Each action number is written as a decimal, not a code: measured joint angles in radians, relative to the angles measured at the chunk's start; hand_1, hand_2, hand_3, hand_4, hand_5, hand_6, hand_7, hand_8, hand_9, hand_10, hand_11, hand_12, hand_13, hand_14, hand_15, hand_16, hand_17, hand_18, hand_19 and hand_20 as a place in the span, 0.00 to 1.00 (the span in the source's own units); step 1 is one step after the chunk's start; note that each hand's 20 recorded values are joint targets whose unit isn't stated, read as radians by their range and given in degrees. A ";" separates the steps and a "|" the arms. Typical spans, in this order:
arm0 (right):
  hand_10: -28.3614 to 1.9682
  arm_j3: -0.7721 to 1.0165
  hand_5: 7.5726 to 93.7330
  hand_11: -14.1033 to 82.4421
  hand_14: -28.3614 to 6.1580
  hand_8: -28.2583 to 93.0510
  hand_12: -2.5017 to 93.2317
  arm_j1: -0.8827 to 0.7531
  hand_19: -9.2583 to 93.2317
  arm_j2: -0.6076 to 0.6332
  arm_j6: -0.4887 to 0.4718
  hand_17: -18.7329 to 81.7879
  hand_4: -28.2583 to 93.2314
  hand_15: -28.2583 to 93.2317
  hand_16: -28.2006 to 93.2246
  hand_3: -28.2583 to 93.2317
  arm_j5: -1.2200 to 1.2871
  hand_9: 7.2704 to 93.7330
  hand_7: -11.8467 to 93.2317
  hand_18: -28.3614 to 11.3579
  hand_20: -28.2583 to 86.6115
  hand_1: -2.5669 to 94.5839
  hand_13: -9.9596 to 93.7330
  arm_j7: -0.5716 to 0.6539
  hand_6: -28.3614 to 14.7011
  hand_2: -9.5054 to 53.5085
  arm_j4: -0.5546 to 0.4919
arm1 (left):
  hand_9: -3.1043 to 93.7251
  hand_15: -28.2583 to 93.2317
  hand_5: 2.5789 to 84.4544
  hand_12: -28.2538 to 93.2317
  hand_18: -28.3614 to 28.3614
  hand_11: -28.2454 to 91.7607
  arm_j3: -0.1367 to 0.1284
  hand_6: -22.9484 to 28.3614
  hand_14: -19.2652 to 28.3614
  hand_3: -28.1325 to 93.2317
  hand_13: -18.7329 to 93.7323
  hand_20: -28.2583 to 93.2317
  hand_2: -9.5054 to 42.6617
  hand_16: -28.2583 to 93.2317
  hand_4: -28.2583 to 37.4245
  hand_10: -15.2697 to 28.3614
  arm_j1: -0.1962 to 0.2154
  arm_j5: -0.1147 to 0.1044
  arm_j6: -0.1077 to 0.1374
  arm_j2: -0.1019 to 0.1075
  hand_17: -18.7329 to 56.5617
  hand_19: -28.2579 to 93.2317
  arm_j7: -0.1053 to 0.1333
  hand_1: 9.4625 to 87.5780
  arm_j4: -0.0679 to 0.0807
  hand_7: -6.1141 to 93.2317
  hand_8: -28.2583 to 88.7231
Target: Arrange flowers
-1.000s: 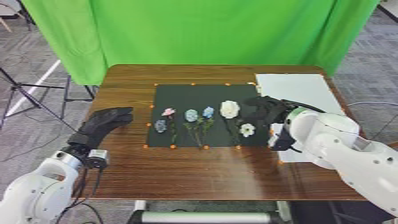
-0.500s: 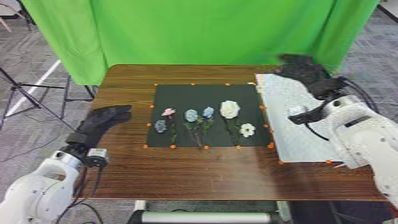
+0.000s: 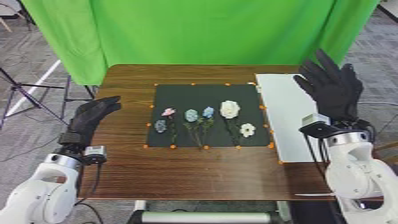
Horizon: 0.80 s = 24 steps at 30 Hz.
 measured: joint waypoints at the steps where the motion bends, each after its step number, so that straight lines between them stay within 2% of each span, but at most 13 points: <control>1: 0.49 0.004 0.31 0.17 0.41 0.19 0.13 -0.016 0.11 -0.018 0.002 0.29 0.10 0.25 0.39 0.81 0.022 0.31 0.14 0.35 0.47 0.07 0.31 0.005 0.63 0.23 -0.009 | 0.49 0.32 0.52 0.33 0.63 0.40 0.000 0.54 0.72 0.76 0.43 0.33 0.17 0.22 0.10 0.67 0.000 0.002 -0.004 0.000 0.30 0.27 0.000 0.20 -0.004 0.20 0.18; 3: 0.48 0.011 0.33 0.18 0.40 0.19 0.14 -0.047 0.11 -0.046 0.009 0.30 0.10 0.25 0.39 0.81 0.025 0.33 0.15 0.35 0.47 0.07 0.32 0.010 0.62 0.22 -0.024 | 0.49 0.33 0.52 0.33 0.64 0.40 -0.002 0.54 0.73 0.76 0.44 0.33 0.17 0.22 0.10 0.68 0.000 0.005 -0.017 -0.002 0.30 0.27 -0.003 0.20 -0.012 0.20 0.18; 6: 0.48 0.011 0.42 0.20 0.44 0.17 0.15 -0.081 0.10 -0.067 0.036 0.34 0.09 0.29 0.38 0.85 -0.045 0.42 0.20 0.39 0.48 0.08 0.38 0.009 0.64 0.21 -0.031 | 0.50 0.33 0.53 0.33 0.64 0.40 -0.014 0.55 0.73 0.76 0.44 0.33 0.17 0.22 0.11 0.68 0.000 0.015 -0.061 -0.009 0.29 0.27 -0.016 0.21 -0.022 0.20 0.18; 9: 0.48 -0.028 0.41 0.19 0.46 0.16 0.14 -0.093 0.09 -0.066 0.146 0.31 0.09 0.27 0.37 0.86 -0.189 0.40 0.21 0.46 0.48 0.08 0.32 -0.039 0.66 0.20 -0.030 | 0.50 0.34 0.54 0.33 0.65 0.41 -0.022 0.55 0.74 0.74 0.45 0.34 0.19 0.22 0.13 0.68 -0.001 0.031 -0.106 -0.017 0.30 0.29 -0.027 0.25 -0.029 0.21 0.18; 10: 0.48 -0.053 0.40 0.19 0.47 0.16 0.14 -0.093 0.08 -0.064 0.207 0.30 0.09 0.26 0.37 0.86 -0.227 0.38 0.20 0.47 0.47 0.08 0.31 -0.076 0.66 0.20 -0.030 | 0.53 0.36 0.55 0.33 0.69 0.42 -0.022 0.55 0.75 0.72 0.47 0.36 0.24 0.22 0.14 0.68 -0.001 0.035 -0.111 -0.020 0.33 0.35 -0.031 0.29 -0.033 0.22 0.18; 13: 0.49 -0.093 0.35 0.18 0.47 0.17 0.14 -0.104 0.08 -0.072 0.368 0.29 0.08 0.25 0.37 0.85 -0.272 0.35 0.18 0.48 0.45 0.07 0.30 -0.176 0.65 0.21 -0.041 | 0.55 0.39 0.57 0.32 0.73 0.43 -0.023 0.55 0.77 0.72 0.50 0.38 0.27 0.20 0.14 0.69 0.002 0.048 -0.106 -0.026 0.36 0.41 -0.060 0.33 -0.050 0.23 0.17; 16: 0.49 -0.023 0.33 0.18 0.46 0.17 0.14 -0.147 0.08 -0.124 0.377 0.29 0.08 0.25 0.37 0.85 -0.282 0.35 0.17 0.46 0.45 0.07 0.31 -0.165 0.65 0.22 -0.079 | 0.56 0.40 0.57 0.32 0.72 0.43 -0.023 0.55 0.77 0.71 0.50 0.37 0.27 0.20 0.15 0.69 0.009 0.055 -0.091 -0.030 0.35 0.40 -0.101 0.33 -0.066 0.23 0.17; 18: 0.48 0.043 0.34 0.18 0.44 0.17 0.14 -0.184 0.09 -0.157 0.318 0.29 0.09 0.26 0.37 0.84 -0.292 0.35 0.17 0.44 0.44 0.07 0.32 -0.130 0.65 0.22 -0.096 | 0.56 0.40 0.57 0.32 0.72 0.43 -0.026 0.55 0.78 0.71 0.50 0.36 0.27 0.20 0.15 0.69 0.017 0.057 -0.087 -0.031 0.34 0.38 -0.104 0.32 -0.072 0.23 0.17; 21: 0.48 0.075 0.38 0.19 0.41 0.17 0.14 -0.229 0.09 -0.155 0.169 0.30 0.09 0.27 0.38 0.84 -0.295 0.38 0.18 0.43 0.44 0.07 0.34 -0.103 0.64 0.23 -0.093 | 0.56 0.40 0.58 0.32 0.71 0.44 -0.035 0.55 0.78 0.72 0.51 0.35 0.30 0.19 0.14 0.69 0.035 0.057 -0.076 -0.033 0.33 0.37 -0.097 0.30 -0.080 0.23 0.17; 22: 0.48 0.071 0.39 0.19 0.41 0.18 0.14 -0.238 0.09 -0.150 0.119 0.30 0.09 0.28 0.38 0.84 -0.295 0.39 0.18 0.43 0.44 0.07 0.35 -0.100 0.64 0.23 -0.088 | 0.56 0.40 0.58 0.32 0.71 0.44 -0.037 0.55 0.78 0.72 0.51 0.35 0.30 0.19 0.14 0.69 0.042 0.056 -0.068 -0.034 0.33 0.37 -0.092 0.30 -0.083 0.23 0.17; 24: 0.48 0.057 0.43 0.20 0.39 0.18 0.15 -0.246 0.10 -0.142 0.045 0.31 0.09 0.29 0.39 0.84 -0.295 0.42 0.19 0.41 0.44 0.07 0.38 -0.096 0.64 0.23 -0.080 | 0.56 0.40 0.58 0.32 0.71 0.44 -0.036 0.55 0.78 0.72 0.51 0.34 0.30 0.19 0.13 0.69 0.057 0.054 -0.033 -0.037 0.33 0.37 -0.080 0.29 -0.091 0.23 0.17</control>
